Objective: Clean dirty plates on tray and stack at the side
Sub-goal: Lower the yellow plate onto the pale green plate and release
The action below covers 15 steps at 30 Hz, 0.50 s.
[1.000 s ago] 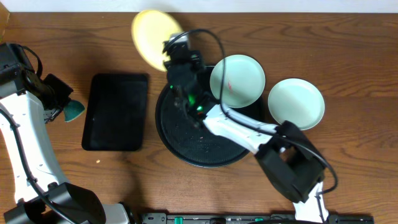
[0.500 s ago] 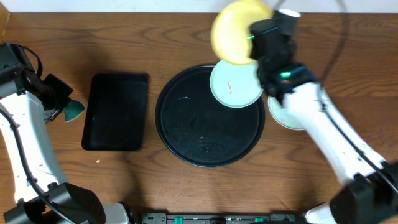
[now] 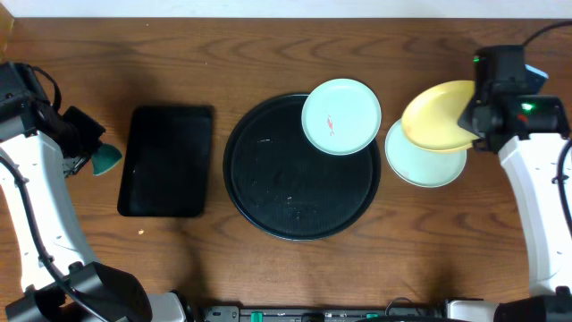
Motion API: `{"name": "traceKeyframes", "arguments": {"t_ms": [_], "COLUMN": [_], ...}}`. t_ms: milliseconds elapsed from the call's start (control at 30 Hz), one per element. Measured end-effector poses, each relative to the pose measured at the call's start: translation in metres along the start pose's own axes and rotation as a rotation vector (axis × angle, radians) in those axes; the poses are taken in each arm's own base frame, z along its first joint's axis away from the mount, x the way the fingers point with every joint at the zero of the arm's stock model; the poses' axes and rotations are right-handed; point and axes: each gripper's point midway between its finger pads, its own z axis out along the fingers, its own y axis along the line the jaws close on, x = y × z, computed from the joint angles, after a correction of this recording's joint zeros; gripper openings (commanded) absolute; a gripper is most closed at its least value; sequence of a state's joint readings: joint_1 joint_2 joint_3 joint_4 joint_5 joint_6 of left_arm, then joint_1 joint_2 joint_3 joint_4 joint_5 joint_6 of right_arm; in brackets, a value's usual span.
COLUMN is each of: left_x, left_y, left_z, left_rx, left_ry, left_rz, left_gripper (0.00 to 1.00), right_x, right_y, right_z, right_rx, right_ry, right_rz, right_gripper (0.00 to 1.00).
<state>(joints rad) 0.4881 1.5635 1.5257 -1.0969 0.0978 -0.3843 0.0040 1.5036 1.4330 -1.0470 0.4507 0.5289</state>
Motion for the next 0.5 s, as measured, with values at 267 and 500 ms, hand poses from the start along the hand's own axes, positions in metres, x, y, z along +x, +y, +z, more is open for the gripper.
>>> {"name": "traceKeyframes", "arguments": {"t_ms": [267,500], "left_x": [0.000,0.000], "left_y": [0.000,0.000], "left_z": [0.000,0.000], "left_rx": [0.000,0.001], "left_ry": [0.000,0.000], "left_rz": [0.000,0.000], "left_gripper": [0.07,0.07], "right_x": [0.020,0.065], "right_y": [-0.002,0.009], "right_z": [0.049,0.084], "right_rx": [-0.118,-0.173], "right_ry": [0.079,0.135], "right_rz": [-0.045,-0.104], "right_gripper": [0.01,0.01]}}
